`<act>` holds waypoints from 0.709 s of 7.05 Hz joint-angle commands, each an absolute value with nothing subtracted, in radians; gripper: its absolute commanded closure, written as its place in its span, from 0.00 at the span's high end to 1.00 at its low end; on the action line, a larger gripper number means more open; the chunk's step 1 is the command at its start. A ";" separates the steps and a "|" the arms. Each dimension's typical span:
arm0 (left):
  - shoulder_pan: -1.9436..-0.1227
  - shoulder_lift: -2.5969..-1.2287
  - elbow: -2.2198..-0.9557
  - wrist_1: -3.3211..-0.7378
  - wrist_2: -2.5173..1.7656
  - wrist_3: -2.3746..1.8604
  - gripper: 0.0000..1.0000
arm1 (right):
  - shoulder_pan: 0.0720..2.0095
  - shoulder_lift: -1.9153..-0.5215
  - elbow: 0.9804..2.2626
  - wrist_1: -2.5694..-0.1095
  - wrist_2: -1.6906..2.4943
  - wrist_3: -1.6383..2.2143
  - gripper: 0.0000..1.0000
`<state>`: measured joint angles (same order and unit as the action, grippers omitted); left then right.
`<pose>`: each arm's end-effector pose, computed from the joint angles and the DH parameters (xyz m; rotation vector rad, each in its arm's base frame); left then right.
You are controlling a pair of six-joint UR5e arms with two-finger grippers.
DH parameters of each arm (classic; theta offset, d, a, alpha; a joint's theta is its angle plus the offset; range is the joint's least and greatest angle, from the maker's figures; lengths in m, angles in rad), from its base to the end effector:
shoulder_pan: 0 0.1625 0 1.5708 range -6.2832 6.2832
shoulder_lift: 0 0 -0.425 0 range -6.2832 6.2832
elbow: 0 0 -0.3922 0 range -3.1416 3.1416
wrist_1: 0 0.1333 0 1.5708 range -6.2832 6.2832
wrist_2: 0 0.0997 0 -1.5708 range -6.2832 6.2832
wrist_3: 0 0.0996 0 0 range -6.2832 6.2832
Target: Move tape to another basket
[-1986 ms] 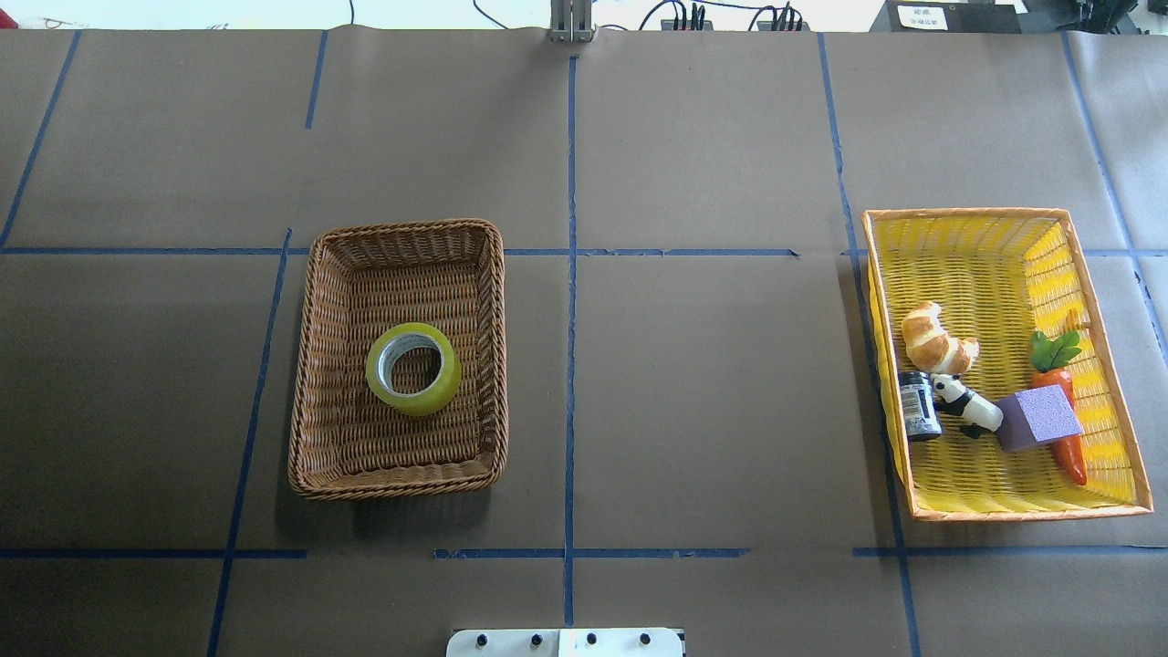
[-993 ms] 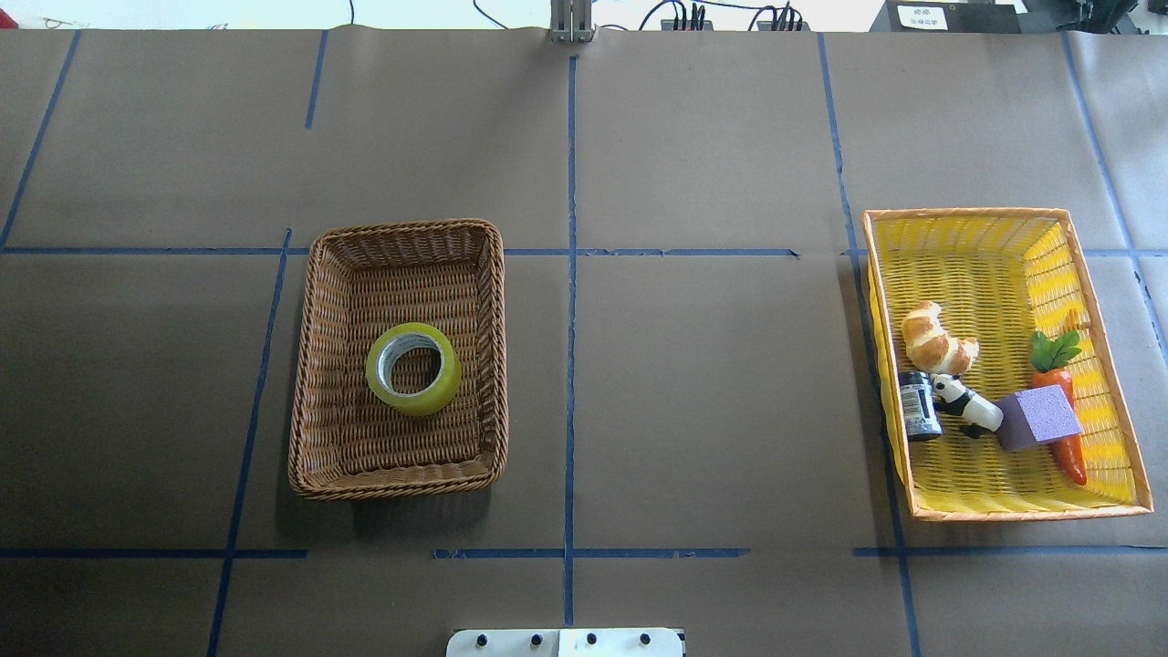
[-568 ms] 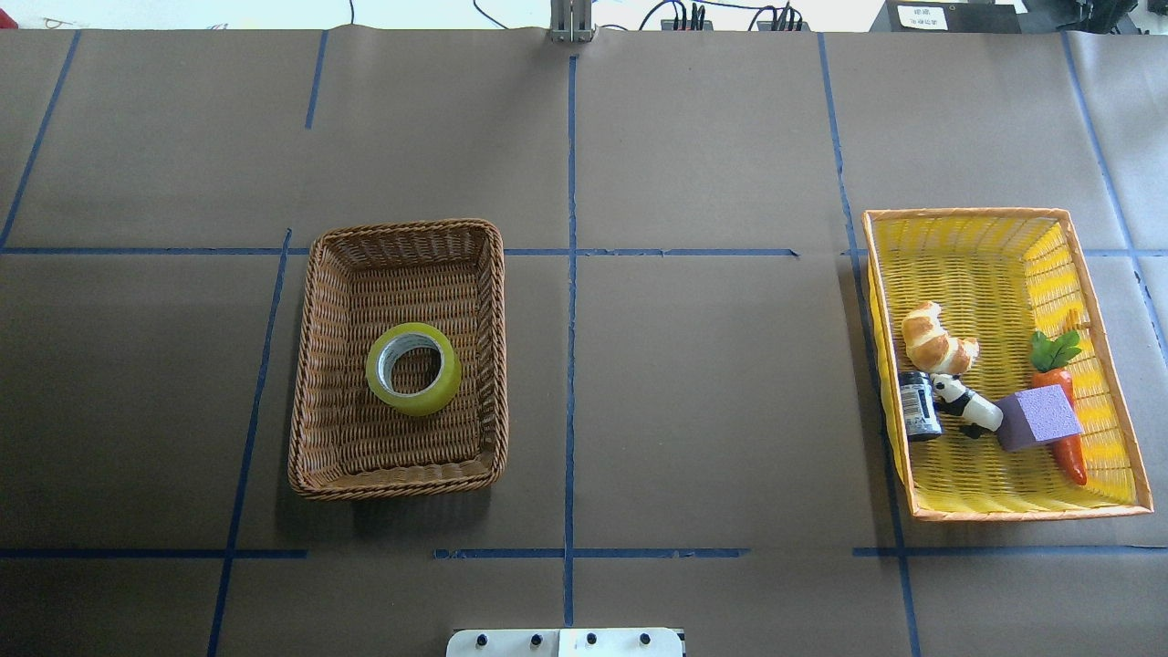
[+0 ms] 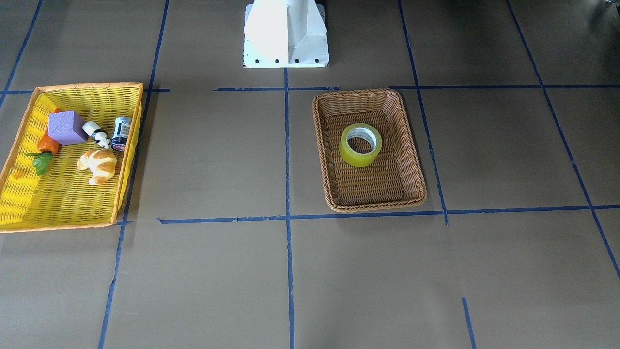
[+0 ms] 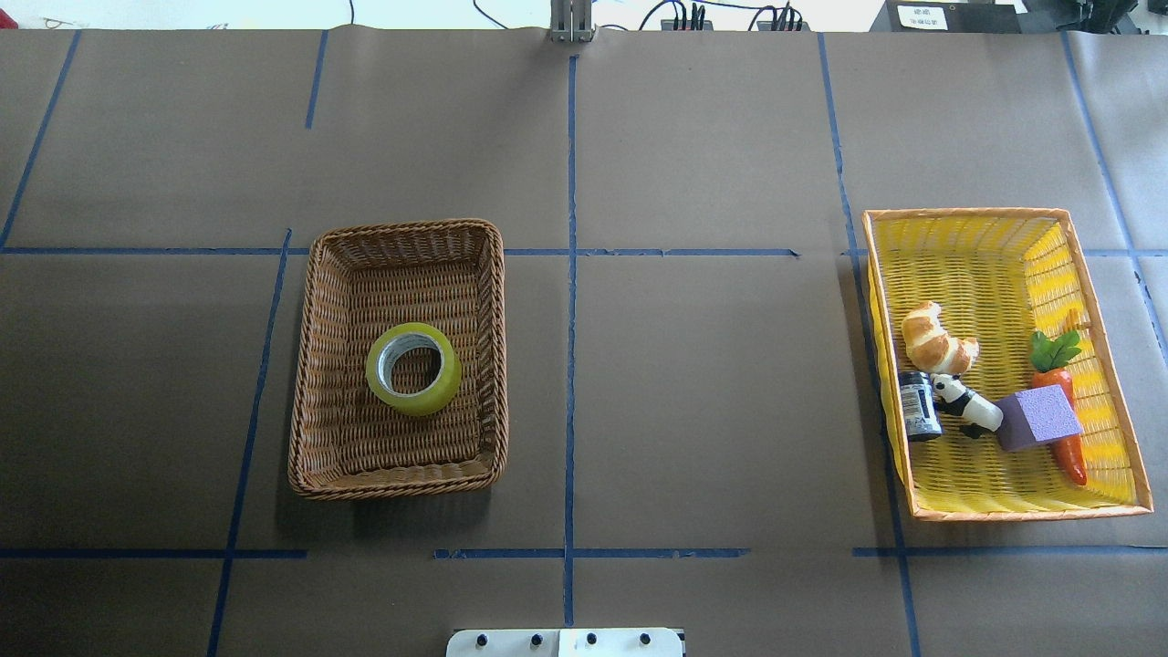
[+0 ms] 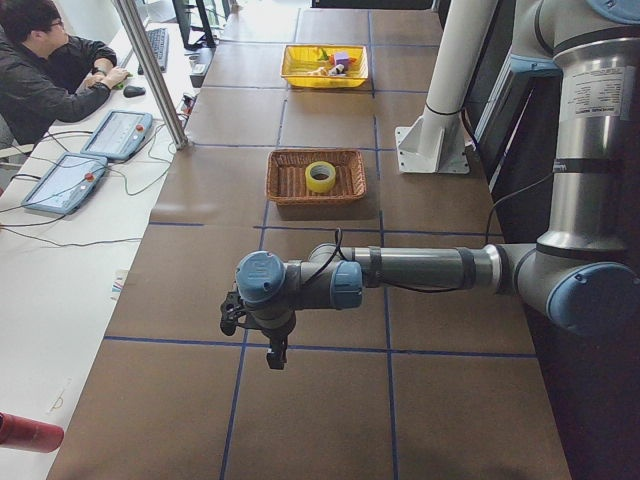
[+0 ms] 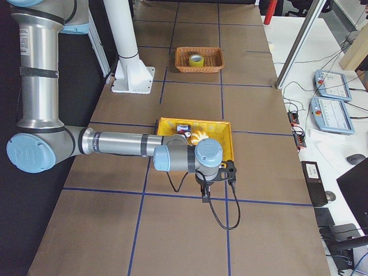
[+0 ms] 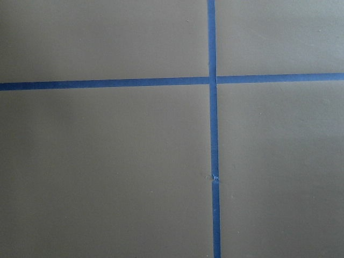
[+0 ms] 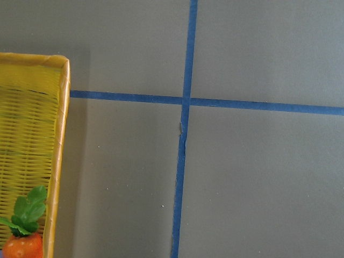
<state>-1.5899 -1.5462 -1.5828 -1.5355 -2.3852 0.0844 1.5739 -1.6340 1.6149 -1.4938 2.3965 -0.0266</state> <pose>-0.0700 -0.4768 0.6654 -0.0030 0.8155 0.0421 0.0615 -0.4685 0.6558 0.0668 -0.8246 -0.0460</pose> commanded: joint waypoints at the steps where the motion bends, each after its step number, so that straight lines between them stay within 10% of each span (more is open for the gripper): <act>1: -1.591 -1.548 -1.583 -1.536 -2.384 0.084 1.00 | 1.574 -1.634 1.614 -1.494 2.396 -0.025 1.00; 5: -1.591 -1.551 -1.585 -1.534 -2.385 0.084 1.00 | 1.575 -1.634 1.621 -1.494 2.402 -0.025 1.00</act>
